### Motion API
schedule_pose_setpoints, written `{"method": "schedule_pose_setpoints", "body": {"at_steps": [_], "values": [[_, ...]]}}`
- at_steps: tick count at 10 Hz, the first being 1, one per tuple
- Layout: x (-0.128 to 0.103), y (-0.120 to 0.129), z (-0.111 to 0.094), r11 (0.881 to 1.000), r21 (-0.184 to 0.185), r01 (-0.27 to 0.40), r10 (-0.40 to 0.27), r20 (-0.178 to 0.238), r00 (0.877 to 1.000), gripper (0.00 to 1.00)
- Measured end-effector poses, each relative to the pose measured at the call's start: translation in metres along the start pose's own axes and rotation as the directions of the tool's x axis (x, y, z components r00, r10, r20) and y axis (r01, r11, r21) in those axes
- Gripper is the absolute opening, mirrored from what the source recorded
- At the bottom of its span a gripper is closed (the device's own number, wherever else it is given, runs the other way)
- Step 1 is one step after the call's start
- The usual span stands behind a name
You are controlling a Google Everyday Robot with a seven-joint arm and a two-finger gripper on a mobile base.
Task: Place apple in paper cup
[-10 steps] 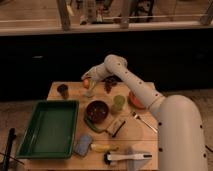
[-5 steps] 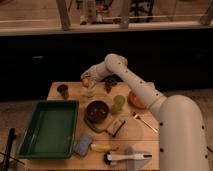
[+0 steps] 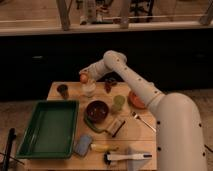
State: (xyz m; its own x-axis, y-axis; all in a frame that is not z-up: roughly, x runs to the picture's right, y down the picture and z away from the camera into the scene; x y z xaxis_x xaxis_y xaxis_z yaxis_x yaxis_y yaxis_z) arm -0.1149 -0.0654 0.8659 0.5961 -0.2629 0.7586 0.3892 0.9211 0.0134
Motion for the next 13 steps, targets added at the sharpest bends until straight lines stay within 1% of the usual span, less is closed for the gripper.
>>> {"method": "schedule_pose_setpoints", "body": {"at_steps": [4, 9, 13], "values": [[-0.003, -0.003, -0.004, 1.000, -0.011, 0.005, -0.005, -0.003, 1.000, 0.80], [-0.006, -0.002, -0.014, 1.000, -0.008, 0.016, -0.016, 0.001, 1.000, 0.80], [-0.007, 0.001, -0.020, 1.000, -0.012, 0.016, -0.016, 0.012, 1.000, 0.80]]}}
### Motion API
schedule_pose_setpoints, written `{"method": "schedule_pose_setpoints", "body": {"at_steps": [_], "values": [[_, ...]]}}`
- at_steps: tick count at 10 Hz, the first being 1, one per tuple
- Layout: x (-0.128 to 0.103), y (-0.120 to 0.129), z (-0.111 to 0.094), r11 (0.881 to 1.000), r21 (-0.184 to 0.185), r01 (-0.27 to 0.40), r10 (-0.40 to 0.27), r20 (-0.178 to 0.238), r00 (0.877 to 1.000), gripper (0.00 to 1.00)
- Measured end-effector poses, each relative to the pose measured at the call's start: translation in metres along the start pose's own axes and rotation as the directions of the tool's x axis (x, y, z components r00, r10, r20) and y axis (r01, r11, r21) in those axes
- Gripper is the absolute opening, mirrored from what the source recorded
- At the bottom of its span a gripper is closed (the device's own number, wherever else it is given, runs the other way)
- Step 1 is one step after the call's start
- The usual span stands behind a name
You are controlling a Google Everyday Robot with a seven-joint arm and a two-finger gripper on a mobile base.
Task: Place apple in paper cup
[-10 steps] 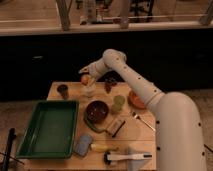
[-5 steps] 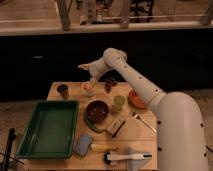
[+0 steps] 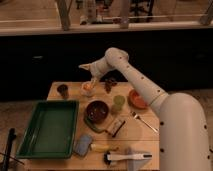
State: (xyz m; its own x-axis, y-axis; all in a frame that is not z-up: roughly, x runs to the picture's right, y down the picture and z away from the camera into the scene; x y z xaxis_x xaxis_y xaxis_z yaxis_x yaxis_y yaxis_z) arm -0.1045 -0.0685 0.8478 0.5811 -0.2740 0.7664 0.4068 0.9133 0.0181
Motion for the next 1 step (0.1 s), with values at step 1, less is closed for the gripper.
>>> {"method": "schedule_pose_setpoints", "body": {"at_steps": [1], "values": [[0.0007, 0.0003, -0.0014, 1.000, 0.001, -0.001, 0.001, 0.001, 1.000, 0.80]]}}
